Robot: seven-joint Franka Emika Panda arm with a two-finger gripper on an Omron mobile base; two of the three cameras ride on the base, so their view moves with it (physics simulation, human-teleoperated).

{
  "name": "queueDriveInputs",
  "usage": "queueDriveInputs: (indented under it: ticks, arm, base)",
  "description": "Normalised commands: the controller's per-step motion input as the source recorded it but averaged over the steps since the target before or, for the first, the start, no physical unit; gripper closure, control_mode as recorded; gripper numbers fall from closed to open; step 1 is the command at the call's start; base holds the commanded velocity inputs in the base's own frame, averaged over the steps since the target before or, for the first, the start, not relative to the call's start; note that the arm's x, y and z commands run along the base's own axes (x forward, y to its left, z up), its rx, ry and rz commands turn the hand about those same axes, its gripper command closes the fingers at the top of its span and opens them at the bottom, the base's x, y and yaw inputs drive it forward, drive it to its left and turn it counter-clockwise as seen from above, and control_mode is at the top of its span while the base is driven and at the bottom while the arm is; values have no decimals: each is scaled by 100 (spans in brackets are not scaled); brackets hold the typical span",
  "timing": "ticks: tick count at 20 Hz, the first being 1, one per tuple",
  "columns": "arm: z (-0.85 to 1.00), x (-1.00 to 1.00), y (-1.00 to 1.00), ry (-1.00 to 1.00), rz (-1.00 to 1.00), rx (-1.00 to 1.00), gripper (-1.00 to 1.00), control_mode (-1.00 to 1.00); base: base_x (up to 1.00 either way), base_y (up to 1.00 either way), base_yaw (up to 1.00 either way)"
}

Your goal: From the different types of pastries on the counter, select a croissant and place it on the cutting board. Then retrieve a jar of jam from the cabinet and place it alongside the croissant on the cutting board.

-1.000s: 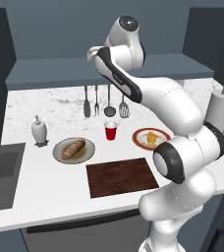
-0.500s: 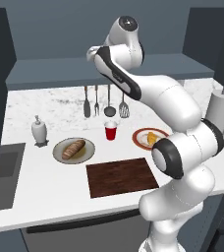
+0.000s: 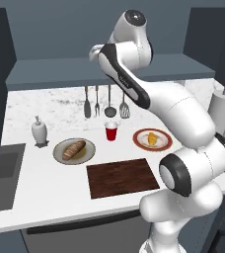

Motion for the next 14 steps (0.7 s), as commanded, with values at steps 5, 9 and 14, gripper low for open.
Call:
queueDriveInputs:
  ticks: [5, 9, 14]
  arm:
    - [5, -100, -23, 0, 0, 0, 100, -100]
    - [0, -100, -21, 0, 0, 0, 100, -100]
    - [7, -100, -25, 0, 0, 1, 100, -100]
  base:
    - [0, 0, 0]
    - [0, 0, 0]
    - [0, 0, 0]
